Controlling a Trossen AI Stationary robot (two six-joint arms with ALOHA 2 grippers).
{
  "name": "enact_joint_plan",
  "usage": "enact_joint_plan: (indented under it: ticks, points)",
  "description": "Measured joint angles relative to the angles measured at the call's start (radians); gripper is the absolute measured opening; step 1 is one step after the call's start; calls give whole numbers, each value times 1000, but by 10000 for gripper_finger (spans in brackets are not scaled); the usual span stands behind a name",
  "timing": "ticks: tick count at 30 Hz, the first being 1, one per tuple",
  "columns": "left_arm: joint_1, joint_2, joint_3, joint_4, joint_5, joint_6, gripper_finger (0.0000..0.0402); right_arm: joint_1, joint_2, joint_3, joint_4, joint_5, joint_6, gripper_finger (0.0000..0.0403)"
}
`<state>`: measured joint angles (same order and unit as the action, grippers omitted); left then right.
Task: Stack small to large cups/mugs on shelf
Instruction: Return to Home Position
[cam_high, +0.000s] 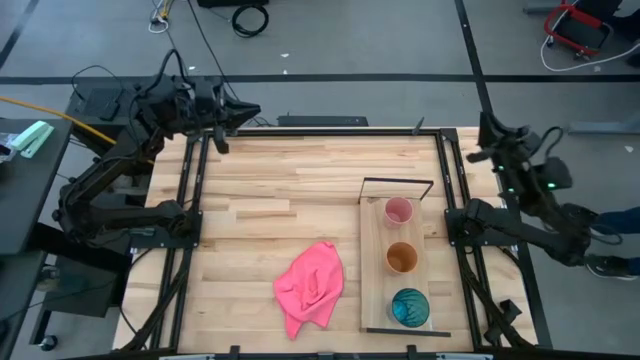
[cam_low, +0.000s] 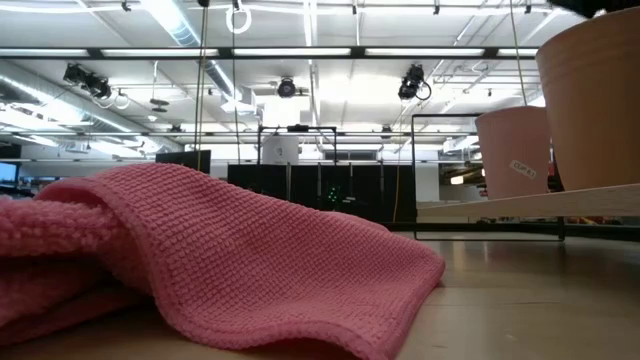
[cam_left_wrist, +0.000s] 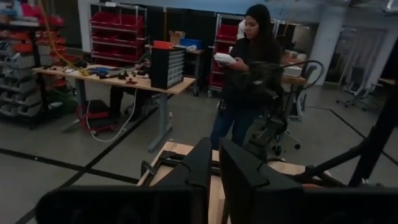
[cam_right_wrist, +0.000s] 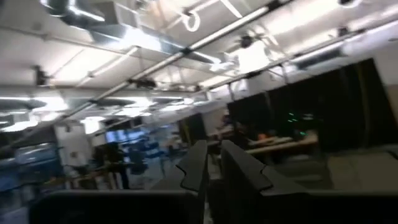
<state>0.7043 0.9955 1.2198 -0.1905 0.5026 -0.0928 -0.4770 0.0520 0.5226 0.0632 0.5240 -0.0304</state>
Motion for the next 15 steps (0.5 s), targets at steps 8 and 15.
enact_joint_plan:
  ticks: [8,15]
  points:
    - [-2,21,0,1,0,53,28,-52,58,-190,285,103,-35,55]
    - [29,64,0,4,1,79,34,-205,193,-191,319,120,-11,55]
